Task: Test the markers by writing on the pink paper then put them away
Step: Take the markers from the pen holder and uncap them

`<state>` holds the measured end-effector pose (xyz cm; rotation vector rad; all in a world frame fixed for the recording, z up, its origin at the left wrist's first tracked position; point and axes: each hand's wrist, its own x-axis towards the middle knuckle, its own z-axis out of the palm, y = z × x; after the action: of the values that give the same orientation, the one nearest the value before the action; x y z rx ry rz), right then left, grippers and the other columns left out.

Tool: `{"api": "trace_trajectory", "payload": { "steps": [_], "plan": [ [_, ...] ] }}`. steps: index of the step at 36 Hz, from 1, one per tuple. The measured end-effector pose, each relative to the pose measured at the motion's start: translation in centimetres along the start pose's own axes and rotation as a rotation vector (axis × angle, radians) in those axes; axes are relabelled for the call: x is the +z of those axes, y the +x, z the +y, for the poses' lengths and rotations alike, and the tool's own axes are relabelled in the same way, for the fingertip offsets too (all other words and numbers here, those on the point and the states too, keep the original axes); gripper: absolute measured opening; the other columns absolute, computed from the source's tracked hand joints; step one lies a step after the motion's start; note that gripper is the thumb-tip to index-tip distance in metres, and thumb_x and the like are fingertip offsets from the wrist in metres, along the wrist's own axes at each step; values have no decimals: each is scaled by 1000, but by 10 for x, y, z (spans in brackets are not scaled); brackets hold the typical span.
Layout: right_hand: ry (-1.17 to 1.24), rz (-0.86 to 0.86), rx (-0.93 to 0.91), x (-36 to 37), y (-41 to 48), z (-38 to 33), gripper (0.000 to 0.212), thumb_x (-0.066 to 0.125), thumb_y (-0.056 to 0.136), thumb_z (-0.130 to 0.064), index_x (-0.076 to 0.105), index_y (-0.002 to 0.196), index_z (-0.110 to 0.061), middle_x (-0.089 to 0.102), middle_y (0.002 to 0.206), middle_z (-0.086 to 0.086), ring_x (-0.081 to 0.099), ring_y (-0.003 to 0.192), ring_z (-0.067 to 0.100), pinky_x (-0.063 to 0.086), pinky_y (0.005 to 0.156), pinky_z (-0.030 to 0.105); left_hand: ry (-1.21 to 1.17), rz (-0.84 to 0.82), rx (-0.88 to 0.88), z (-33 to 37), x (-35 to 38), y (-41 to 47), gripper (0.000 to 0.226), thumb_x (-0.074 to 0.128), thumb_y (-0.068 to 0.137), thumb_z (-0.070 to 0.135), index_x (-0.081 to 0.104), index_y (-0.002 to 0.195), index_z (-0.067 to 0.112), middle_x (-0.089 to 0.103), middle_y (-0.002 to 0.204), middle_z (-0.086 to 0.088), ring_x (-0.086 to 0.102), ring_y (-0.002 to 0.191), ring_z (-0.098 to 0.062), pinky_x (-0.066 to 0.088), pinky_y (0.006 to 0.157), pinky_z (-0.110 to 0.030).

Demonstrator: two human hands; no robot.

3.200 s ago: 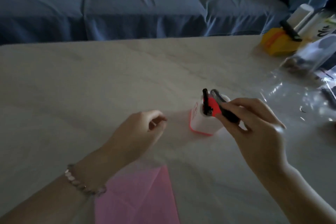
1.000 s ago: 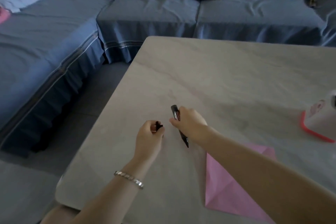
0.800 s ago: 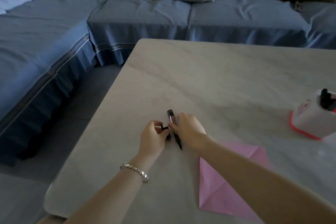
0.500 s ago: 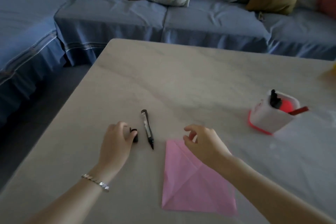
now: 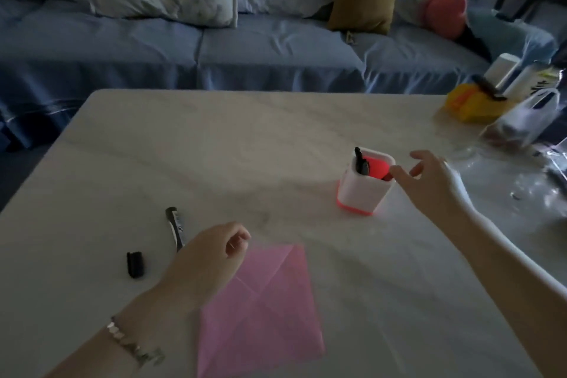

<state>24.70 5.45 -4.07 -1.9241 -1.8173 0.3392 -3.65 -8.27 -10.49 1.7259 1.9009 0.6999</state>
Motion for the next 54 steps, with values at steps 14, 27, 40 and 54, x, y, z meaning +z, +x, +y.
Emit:
{"api": "trace_trajectory", "payload": {
  "steps": [14, 27, 40, 54],
  "plan": [
    [191, 176, -42, 7, -10, 2, 12, 56, 87, -25, 65, 89, -17, 67, 86, 7, 62, 75, 32, 51, 70, 38, 71, -221, -28, 3, -16, -8, 10, 50, 90, 27, 58, 85, 32, 62, 84, 14, 57, 81, 0, 46, 77, -21],
    [409, 313, -876, 43, -124, -50, 12, 59, 87, -24, 56, 94, -15, 62, 80, -7, 51, 68, 2, 42, 67, 8, -787, -340, -373, 44, -9, 1, 40, 32, 95, 41, 63, 87, 17, 71, 67, 5, 65, 62, -6, 49, 58, -21],
    [735, -514, -226, 96, -160, -97, 13, 54, 85, -41, 47, 94, -35, 56, 52, -9, 47, 48, 2, 41, 52, 18, -427, -131, -160, 9, -27, -36, 16, 41, 97, 22, 56, 91, 22, 54, 66, 9, 54, 56, -7, 51, 65, -34],
    [1076, -660, -27, 95, -169, -124, 39, 40, 96, -16, 34, 58, -14, 33, 36, -9, 28, 35, 3, 26, 40, 17, -144, 10, 186, 11, -24, -66, 16, 39, 94, 33, 53, 93, 25, 48, 54, 6, 44, 50, -17, 34, 49, -26]
  ]
}}
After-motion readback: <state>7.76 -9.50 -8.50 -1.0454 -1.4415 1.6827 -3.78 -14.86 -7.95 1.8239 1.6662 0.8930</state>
